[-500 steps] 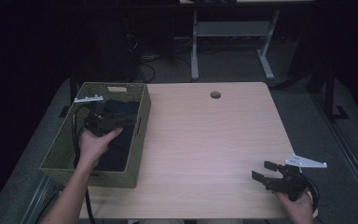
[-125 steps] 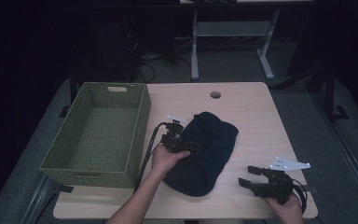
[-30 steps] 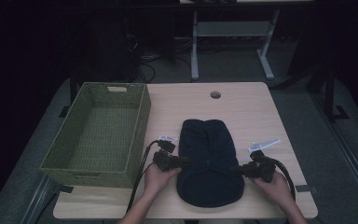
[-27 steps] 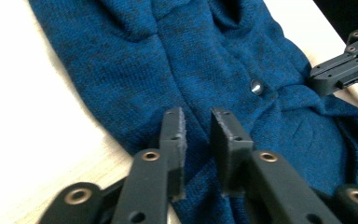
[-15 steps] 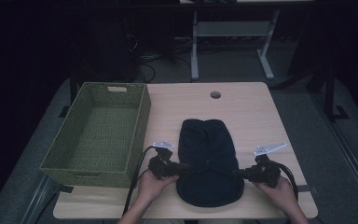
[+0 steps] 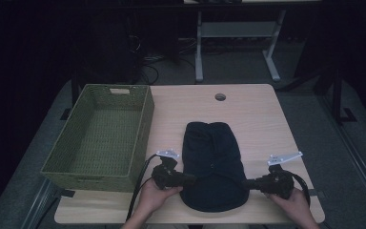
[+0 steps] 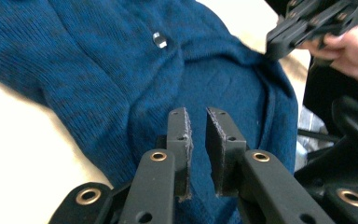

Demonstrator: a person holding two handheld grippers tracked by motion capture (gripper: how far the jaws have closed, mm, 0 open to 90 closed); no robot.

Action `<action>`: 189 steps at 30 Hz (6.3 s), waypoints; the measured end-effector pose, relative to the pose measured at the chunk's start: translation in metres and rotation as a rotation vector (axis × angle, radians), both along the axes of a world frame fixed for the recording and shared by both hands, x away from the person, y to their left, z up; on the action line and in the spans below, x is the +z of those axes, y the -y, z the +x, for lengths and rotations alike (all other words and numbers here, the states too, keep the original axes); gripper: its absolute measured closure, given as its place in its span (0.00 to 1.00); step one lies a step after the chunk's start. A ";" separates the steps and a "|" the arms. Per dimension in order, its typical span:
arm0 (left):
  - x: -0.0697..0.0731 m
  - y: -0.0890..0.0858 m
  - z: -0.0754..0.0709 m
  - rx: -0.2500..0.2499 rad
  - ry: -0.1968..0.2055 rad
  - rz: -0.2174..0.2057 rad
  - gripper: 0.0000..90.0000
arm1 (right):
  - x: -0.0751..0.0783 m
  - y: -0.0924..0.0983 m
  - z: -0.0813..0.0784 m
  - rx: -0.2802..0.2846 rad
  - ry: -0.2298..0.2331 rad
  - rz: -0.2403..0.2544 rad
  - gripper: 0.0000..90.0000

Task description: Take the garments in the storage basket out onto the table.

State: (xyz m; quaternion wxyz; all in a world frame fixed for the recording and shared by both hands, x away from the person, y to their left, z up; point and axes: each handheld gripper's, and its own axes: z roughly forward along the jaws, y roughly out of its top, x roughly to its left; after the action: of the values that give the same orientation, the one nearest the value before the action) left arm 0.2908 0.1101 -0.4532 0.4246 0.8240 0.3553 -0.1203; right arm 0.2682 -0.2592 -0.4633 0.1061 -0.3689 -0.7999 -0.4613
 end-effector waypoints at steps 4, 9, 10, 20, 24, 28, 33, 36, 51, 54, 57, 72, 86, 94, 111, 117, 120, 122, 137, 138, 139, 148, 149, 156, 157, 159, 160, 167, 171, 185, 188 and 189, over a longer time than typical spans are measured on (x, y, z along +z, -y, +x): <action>-0.011 -0.001 -0.004 -0.004 -0.028 0.037 0.87 | -0.006 -0.002 -0.008 0.020 -0.016 -0.009 0.95; -0.017 -0.007 -0.011 0.005 -0.042 0.032 0.87 | -0.017 -0.009 -0.013 0.041 -0.038 -0.026 0.96; -0.017 -0.008 -0.013 0.005 -0.038 0.034 0.87 | -0.018 -0.010 -0.014 0.046 -0.038 -0.027 0.96; -0.013 -0.015 -0.029 -0.018 -0.017 0.052 0.85 | -0.016 -0.024 -0.023 0.096 -0.041 -0.061 0.94; 0.000 -0.013 -0.029 -0.020 0.009 0.001 0.85 | -0.006 -0.031 -0.020 0.110 -0.024 -0.068 0.91; 0.016 -0.005 -0.015 0.009 0.059 -0.031 0.84 | 0.007 -0.038 -0.003 0.067 0.021 -0.051 0.91; 0.019 0.007 0.020 0.119 0.087 -0.044 0.80 | 0.017 -0.051 0.032 0.002 0.058 -0.049 0.93; 0.016 0.011 0.040 0.188 0.113 -0.031 0.78 | 0.021 -0.056 0.057 -0.032 0.055 -0.055 0.93; -0.012 0.018 0.052 0.180 0.020 0.078 0.79 | -0.010 -0.068 0.080 0.005 -0.077 -0.150 0.94; -0.015 0.013 0.040 0.167 0.014 0.059 0.79 | -0.009 -0.070 0.069 0.025 -0.061 -0.159 0.94; -0.014 0.008 0.029 0.139 -0.009 0.050 0.79 | -0.008 -0.072 0.060 0.057 -0.074 -0.169 0.94; -0.004 0.020 0.071 0.249 0.032 -0.010 0.78 | 0.012 -0.086 0.106 -0.063 -0.043 -0.091 0.91; 0.011 0.015 0.075 0.276 0.097 -0.036 0.78 | 0.013 -0.087 0.120 -0.100 -0.034 -0.123 0.89; -0.008 0.004 0.095 0.340 0.017 0.013 0.77 | 0.004 -0.088 0.143 -0.162 -0.074 -0.159 0.88; 0.006 -0.010 0.089 0.402 0.082 -0.038 0.75 | 0.013 -0.082 0.128 -0.134 -0.040 -0.179 0.87; 0.000 -0.017 0.100 0.446 0.049 -0.018 0.75 | 0.020 -0.069 0.133 -0.175 -0.044 -0.166 0.82; -0.008 -0.016 0.102 0.440 0.016 -0.005 0.74 | 0.014 -0.067 0.135 -0.173 -0.063 -0.171 0.82; -0.011 -0.015 0.103 0.437 0.006 0.003 0.74 | 0.010 -0.067 0.136 -0.173 -0.066 -0.177 0.83; -0.017 -0.010 0.105 0.434 -0.028 0.020 0.67 | 0.011 -0.051 0.143 -0.228 -0.101 -0.156 0.73; -0.017 -0.010 0.105 0.435 -0.030 0.020 0.66 | 0.010 -0.051 0.145 -0.227 -0.108 -0.161 0.72; -0.018 -0.010 0.105 0.438 -0.032 0.019 0.65 | 0.010 -0.051 0.146 -0.225 -0.109 -0.169 0.72; -0.019 -0.009 0.107 0.432 -0.053 0.018 0.71 | 0.003 -0.057 0.152 -0.224 -0.150 -0.177 0.70; -0.019 -0.008 0.108 0.430 -0.052 0.026 0.72 | 0.002 -0.057 0.152 -0.225 -0.156 -0.170 0.72; -0.018 -0.008 0.110 0.432 -0.047 0.023 0.86 | -0.002 -0.051 0.154 -0.230 -0.191 -0.144 0.84; -0.018 -0.008 0.110 0.431 -0.045 0.021 0.87 | -0.002 -0.051 0.154 -0.225 -0.192 -0.144 0.85; -0.018 -0.008 0.111 0.430 -0.046 0.019 0.88 | -0.002 -0.050 0.154 -0.222 -0.190 -0.139 0.87; -0.017 -0.008 0.112 0.430 -0.042 0.019 0.89 | -0.001 -0.050 0.154 -0.220 -0.189 -0.141 0.88; -0.012 -0.004 0.112 0.425 -0.009 0.023 0.87 | 0.000 -0.047 0.154 -0.229 -0.193 -0.140 0.83; -0.011 -0.008 0.113 0.446 -0.032 0.013 0.72 | 0.000 -0.045 0.153 -0.232 -0.217 -0.147 0.75; -0.018 -0.003 0.117 0.407 -0.098 0.037 0.82 | -0.002 -0.051 0.155 -0.221 -0.225 -0.163 0.86; -0.015 -0.003 0.117 0.395 -0.091 0.046 0.86 | 0.002 -0.050 0.155 -0.216 -0.210 -0.152 0.88; -0.014 -0.003 0.117 0.393 -0.081 0.046 0.87 | 0.003 -0.049 0.155 -0.217 -0.213 -0.143 0.88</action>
State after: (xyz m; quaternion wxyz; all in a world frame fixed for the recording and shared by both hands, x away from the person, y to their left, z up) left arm 0.4082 0.1128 -0.4672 0.4063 0.7428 0.5287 -0.0603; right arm 0.4234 -0.2104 -0.4604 0.1136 -0.5067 -0.7702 -0.3703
